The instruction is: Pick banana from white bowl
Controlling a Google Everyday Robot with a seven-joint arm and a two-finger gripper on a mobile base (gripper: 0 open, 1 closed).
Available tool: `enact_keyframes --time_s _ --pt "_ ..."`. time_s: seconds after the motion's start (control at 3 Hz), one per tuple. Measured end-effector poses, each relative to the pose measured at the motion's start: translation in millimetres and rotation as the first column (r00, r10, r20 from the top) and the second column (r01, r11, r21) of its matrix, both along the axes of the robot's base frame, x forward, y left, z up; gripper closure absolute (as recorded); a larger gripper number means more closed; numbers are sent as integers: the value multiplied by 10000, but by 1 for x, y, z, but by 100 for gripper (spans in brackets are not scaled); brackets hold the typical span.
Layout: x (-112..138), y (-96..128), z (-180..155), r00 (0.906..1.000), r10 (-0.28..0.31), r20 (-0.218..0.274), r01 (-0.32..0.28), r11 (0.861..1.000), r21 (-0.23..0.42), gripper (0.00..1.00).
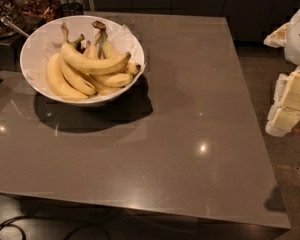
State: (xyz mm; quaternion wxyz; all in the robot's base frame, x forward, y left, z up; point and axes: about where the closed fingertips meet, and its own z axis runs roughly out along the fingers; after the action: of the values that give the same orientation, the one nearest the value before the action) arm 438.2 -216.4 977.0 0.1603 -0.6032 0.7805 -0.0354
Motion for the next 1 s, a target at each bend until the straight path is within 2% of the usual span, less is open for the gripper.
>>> enact_keyframes --time_s 0.33,0.67,1.0 --pt "0 1 1 10000 -7 42 7 10000 -12 0" --pt "7 14 7 9994 -347 -75 345 9990 -271 0" --pt "22 48 20 9971 -670 -350 639 9944 -838 0"
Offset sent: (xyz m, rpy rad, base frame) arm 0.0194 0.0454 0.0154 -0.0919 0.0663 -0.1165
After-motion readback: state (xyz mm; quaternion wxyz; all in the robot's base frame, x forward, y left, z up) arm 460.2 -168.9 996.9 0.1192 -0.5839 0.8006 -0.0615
